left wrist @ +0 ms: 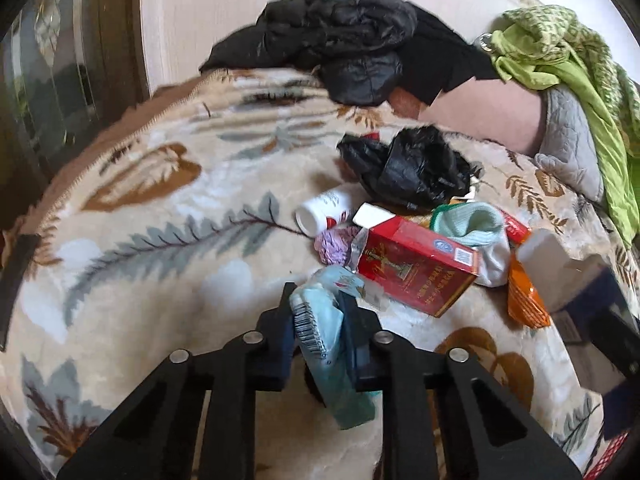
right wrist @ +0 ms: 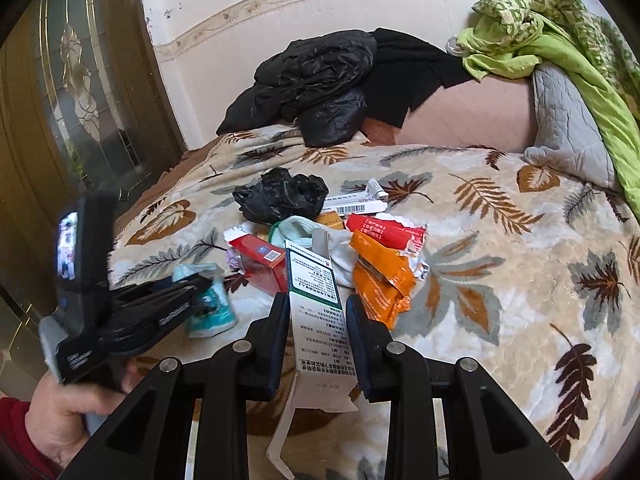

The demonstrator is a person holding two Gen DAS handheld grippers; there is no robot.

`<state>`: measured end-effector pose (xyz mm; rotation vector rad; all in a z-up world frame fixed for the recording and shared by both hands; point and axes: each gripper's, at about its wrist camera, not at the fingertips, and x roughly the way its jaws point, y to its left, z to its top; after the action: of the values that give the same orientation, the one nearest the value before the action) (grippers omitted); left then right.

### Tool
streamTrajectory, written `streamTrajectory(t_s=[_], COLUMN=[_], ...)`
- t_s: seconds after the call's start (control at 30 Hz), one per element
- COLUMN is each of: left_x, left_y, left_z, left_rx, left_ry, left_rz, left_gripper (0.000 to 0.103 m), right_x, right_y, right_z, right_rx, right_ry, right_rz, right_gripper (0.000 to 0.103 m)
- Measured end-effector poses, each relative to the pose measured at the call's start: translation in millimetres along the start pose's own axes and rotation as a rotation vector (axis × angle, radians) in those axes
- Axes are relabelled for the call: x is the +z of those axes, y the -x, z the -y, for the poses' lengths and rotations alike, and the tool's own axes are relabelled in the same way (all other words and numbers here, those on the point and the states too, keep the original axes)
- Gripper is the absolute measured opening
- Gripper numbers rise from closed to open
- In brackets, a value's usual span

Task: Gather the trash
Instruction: 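Carry the wipes pack and white box with both tools over the red wastebasket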

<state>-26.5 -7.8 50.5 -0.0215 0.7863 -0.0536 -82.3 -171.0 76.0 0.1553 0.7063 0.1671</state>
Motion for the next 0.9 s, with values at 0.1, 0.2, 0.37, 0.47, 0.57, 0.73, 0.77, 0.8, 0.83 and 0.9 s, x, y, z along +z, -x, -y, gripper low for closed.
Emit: streamTrajectory(t_s=[0.1,0.2,0.37,0.47,0.57,0.73,0.77,0.8,0.83,0.9], left_x=[1,2,3,4,3,1,1,1,0,-3], left_y=[15,28,40,47,51,56,56,57,58,64], left_z=[3,5,13,18,22,32,33,35,37,45], left_rx=[0.026,0.04,0.057,0.067,0.069,-0.002,-0.034,-0.063,-0.087,-0.131], left_ry=[-0.048,-0.079,-0.128,-0.149,-0.167,-0.172,-0.167,-0.162,-0.159,-0.17], left_rz=[0.061,0.116,0.172,0.206,0.227,0.215,0.201,0.187,0.179,0.159], left_gripper=[0.016,0.016,0.016,0.016,0.016,0.016,0.016,0.016,0.016,0.016], right_x=[1,1,1,2,2,3,3,3,3,2], right_y=[-1,-1,-2,-3,-3,1,3,5,10,20], right_z=[-2,-4,-6,-7,-7,-2,0,2,5,9], right_rx=[0.001,0.001,0.004,0.006,0.008,0.0,-0.005,-0.011,-0.023,-0.032], right_ry=[0.002,0.006,0.01,0.013,0.011,-0.002,-0.01,-0.014,-0.021,-0.036], right_rz=[0.006,0.012,0.012,0.017,0.021,0.029,0.031,0.035,0.044,0.059], right_gripper=[0.031,0.031,0.031,0.031,0.031,0.031,0.031,0.031,0.031,0.031])
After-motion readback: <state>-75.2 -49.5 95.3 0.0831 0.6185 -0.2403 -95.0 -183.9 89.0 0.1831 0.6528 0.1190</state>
